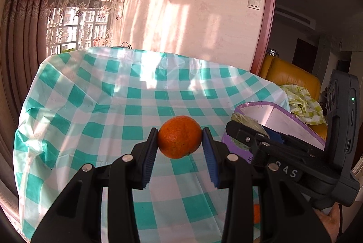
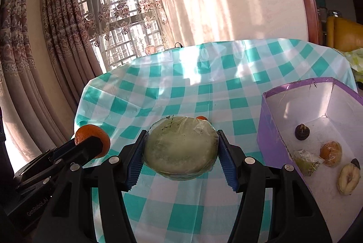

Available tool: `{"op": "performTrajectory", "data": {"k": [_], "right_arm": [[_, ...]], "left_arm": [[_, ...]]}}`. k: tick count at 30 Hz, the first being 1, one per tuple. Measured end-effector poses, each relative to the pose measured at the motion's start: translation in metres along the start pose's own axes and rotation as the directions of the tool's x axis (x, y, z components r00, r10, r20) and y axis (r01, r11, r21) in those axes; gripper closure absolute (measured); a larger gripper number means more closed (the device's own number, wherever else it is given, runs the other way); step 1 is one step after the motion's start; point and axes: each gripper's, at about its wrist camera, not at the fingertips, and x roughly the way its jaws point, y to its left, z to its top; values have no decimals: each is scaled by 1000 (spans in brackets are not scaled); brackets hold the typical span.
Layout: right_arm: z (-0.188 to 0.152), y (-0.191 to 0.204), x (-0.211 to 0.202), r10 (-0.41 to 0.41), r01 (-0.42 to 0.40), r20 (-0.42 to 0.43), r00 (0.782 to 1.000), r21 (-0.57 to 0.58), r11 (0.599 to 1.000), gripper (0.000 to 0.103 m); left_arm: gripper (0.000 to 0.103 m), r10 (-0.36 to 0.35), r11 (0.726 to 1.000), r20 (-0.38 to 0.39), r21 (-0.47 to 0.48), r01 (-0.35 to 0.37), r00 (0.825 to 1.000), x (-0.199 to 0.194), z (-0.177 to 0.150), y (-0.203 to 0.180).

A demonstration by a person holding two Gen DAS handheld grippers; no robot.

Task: Organize fruits
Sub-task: 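Lift and carry the orange and cabbage half over the purple box with both tools, then open the right tool to drop the cabbage half while left tool releases the orange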

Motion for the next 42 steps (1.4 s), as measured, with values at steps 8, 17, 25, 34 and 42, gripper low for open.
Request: {"op": "performTrajectory", "data": {"k": [8, 17, 25, 34, 42], "right_arm": [[16, -28, -23, -58, 57, 58, 997, 22, 998, 45], [39, -82, -41, -139, 134, 90, 986, 58, 989, 45], [63, -141, -43, -232, 224, 90, 969, 82, 971, 45], [83, -206, -10, -333, 331, 2, 943, 82, 940, 45], [70, -238, 38, -388, 392, -183, 903, -14, 920, 45]], "left_arm": [[64, -34, 998, 5, 56, 34, 999, 16, 13, -35], [64, -98, 986, 6, 138, 96, 995, 48, 36, -87], [64, -178, 964, -31, 194, 181, 984, 88, 58, -138], [64, -234, 939, -194, 209, 273, 953, 164, 72, -186], [64, -188, 924, -487, 207, 322, 853, 247, 47, -211]]}}
